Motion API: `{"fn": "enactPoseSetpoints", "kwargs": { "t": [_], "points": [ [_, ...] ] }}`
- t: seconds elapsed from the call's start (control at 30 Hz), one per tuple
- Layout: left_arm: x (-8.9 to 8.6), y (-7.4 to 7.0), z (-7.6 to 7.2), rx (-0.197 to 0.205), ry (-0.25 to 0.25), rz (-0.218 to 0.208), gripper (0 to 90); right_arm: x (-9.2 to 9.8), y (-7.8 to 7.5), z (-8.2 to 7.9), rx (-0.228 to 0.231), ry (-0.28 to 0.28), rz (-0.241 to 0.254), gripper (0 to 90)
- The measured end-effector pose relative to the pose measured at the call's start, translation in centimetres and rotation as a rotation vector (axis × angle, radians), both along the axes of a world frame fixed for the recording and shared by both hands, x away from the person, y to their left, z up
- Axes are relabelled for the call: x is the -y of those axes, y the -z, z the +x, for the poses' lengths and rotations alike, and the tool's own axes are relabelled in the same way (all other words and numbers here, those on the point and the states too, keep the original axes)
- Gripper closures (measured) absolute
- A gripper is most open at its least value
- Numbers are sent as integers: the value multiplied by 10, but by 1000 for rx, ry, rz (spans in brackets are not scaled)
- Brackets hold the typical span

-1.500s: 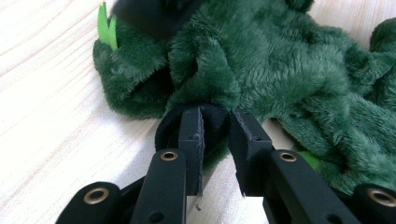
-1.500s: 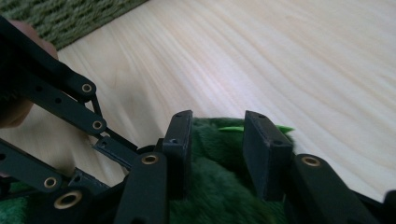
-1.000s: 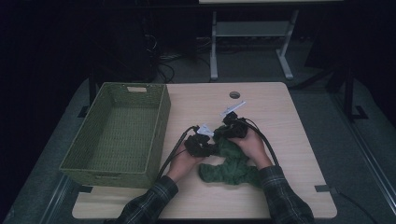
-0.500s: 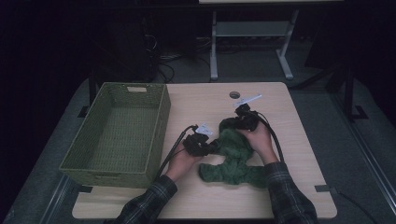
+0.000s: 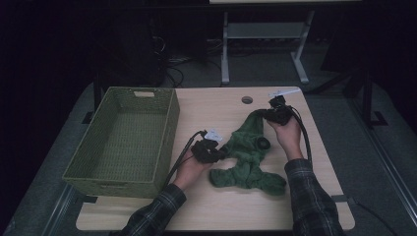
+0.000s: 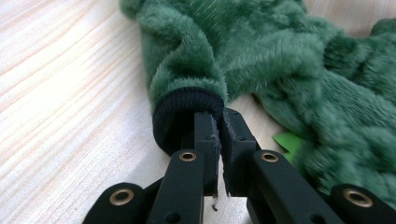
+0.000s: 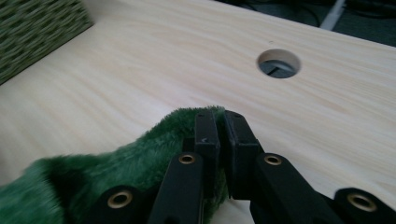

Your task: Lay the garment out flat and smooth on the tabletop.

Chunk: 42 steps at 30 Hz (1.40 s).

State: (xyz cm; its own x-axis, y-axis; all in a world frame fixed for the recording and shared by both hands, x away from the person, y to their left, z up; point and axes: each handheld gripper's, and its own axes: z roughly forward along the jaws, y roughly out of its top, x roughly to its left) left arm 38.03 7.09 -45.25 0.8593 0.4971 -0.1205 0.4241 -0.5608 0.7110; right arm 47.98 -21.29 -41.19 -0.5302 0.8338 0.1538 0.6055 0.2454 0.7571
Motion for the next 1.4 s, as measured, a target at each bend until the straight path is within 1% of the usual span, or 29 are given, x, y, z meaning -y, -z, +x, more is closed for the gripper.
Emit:
{"fn": "enactPoseSetpoints", "kwargs": {
  "t": [0.03, 0.07, 0.1, 0.13, 0.17, 0.2, 0.27, 0.3, 0.33, 0.4, 0.47, 0.53, 0.57, 0.6, 0.63, 0.7, 0.9, 0.97, 1.0, 1.07, 1.1, 1.13, 1.17, 1.2, 1.23, 1.3, 1.33, 1.37, 1.4],
  "points": [
    [-1, -1, 1, 10, 7, 16, 824, 1, 2, 1, -1, 7, 0, 838],
    [-2, -2, 1, 16, -1, 13, 776, 0, 4, 2, -13, 23, -5, 810],
    [-2, -3, 1, 19, -2, 10, 740, 0, 7, 4, -14, 23, -20, 768],
    [-2, -3, 1, 21, -11, -3, 709, 1, 8, 3, -22, 28, -10, 731],
    [-4, -6, 1, 37, -20, 3, 659, 2, 8, 2, -24, 28, -3, 682],
    [-5, -8, 0, 38, -32, -10, 622, 4, 7, 1, -22, 30, 10, 653],
    [-8, -13, -1, 42, -43, -31, 581, 6, 3, -1, -12, 29, 17, 604],
    [-9, -16, -2, 44, -42, -37, 556, 8, 0, -3, -4, 26, 12, 598],
    [-10, -18, -3, 41, -45, -51, 549, 9, -3, -6, -6, 21, 16, 600],
    [-12, -22, -6, 47, -37, -47, 516, 11, -7, -12, 9, 9, 10, 603],
    [-13, -24, -11, 42, -26, -48, 498, 16, -10, -20, 9, -7, 16, 620],
    [-14, -24, -16, 35, -18, -48, 476, 20, -11, -29, -3, -20, 18, 622],
    [-16, -24, -19, 34, -9, -40, 467, 22, -11, -34, -4, -32, 16, 626],
    [-17, -23, -22, 31, -9, -43, 464, 24, -11, -40, -7, -39, 18, 626],
    [-19, -22, -24, 23, -5, -46, 461, 25, -10, -45, -13, -49, 17, 626],
    [-22, -20, -29, 1, 4, -55, 452, 29, -9, -58, -22, -67, 33, 625],
    [-29, -11, -44, -30, 21, -50, 429, 38, 3, -97, -31, -107, 33, 620],
    [-30, -11, -48, -24, 27, -54, 416, 41, 6, -109, -32, -118, 37, 615],
    [-31, -12, -50, -18, 30, -59, 414, 42, 8, -115, -25, -120, 37, 614],
    [-34, -13, -55, -10, 21, -75, 406, 43, 10, -126, -20, -125, 40, 612],
    [-35, -13, -57, -7, 17, -76, 395, 43, 11, -132, -6, -129, 33, 612],
    [-37, -13, -60, -2, 16, -74, 389, 44, 12, -136, -4, -130, 29, 611],
    [-38, -12, -63, 0, 18, -69, 384, 44, 13, -141, -6, -127, 35, 612],
    [-38, -12, -63, 0, 18, -69, 377, 44, 13, -141, -6, -127, 35, 612],
    [-41, -11, -69, 7, 10, -54, 377, 45, 14, -149, -2, -134, 36, 611],
    [-44, -9, -73, 4, 11, -44, 383, 43, 14, -157, 3, -137, 42, 612],
    [-45, -8, -75, -1, 5, -47, 383, 41, 13, -162, 12, -143, 48, 613],
    [-47, -6, -77, -4, 4, -46, 380, 38, 13, -166, 8, -156, 60, 613],
    [-48, -6, -80, -6, 8, -37, 377, 34, 13, -170, 14, -172, 56, 613]
  ]
}}
